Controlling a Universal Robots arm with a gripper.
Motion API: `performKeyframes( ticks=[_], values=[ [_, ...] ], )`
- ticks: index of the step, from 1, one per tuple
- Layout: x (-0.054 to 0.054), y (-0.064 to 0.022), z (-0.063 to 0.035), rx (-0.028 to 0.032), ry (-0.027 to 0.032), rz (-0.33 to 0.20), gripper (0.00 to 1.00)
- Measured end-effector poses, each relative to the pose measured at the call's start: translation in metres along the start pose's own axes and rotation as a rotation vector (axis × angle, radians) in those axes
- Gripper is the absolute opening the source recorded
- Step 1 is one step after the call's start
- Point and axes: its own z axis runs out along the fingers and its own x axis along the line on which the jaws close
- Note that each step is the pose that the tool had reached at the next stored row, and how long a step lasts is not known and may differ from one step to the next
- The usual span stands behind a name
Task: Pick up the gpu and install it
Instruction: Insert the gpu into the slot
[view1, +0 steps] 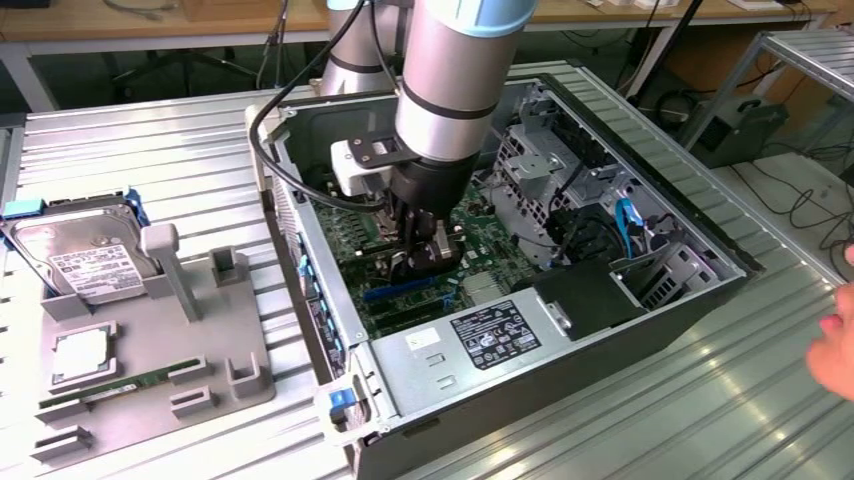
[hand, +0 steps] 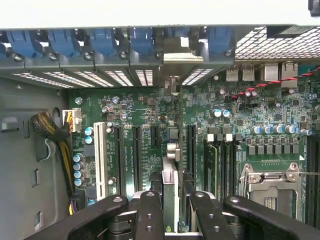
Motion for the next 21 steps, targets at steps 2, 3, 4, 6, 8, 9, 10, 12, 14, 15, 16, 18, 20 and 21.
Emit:
performKeyframes(
  ticks=[2,3,4,6,8,9,10,12,14,15,16,18,20,21],
  values=[
    [0.0001,0.0000,0.0012,-0.0001,0.0003,0.000,0.26],
    [0.0001,-0.0001,0.0018,-0.0001,0.0004,-0.001,0.26],
    [0.0001,0.0000,0.0021,-0.0002,0.0007,-0.003,0.26],
    [0.0001,0.0000,0.0027,-0.0002,0.0007,-0.008,0.26],
    [0.0001,0.0000,0.0034,-0.0002,0.0007,-0.014,0.26],
    [0.0000,-0.0001,0.0038,-0.0003,0.0007,-0.018,0.26],
    [0.0000,-0.0001,0.0043,-0.0003,0.0008,-0.021,0.26],
    [-0.0002,0.0000,0.0050,-0.0005,0.0011,-0.027,0.26],
    [-0.0002,0.0001,0.0052,-0.0007,0.0014,-0.034,0.26],
    [-0.0002,0.0001,0.0053,-0.0007,0.0014,-0.038,0.26],
    [-0.0002,0.0001,0.0053,-0.0007,0.0015,-0.043,0.26],
    [-0.0002,0.0001,0.0057,-0.0008,0.0016,-0.050,0.26],
    [-0.0002,0.0001,0.0067,-0.0009,0.0015,-0.051,0.26],
    [-0.0002,0.0001,0.0071,-0.0010,0.0018,-0.051,0.26]
  ],
)
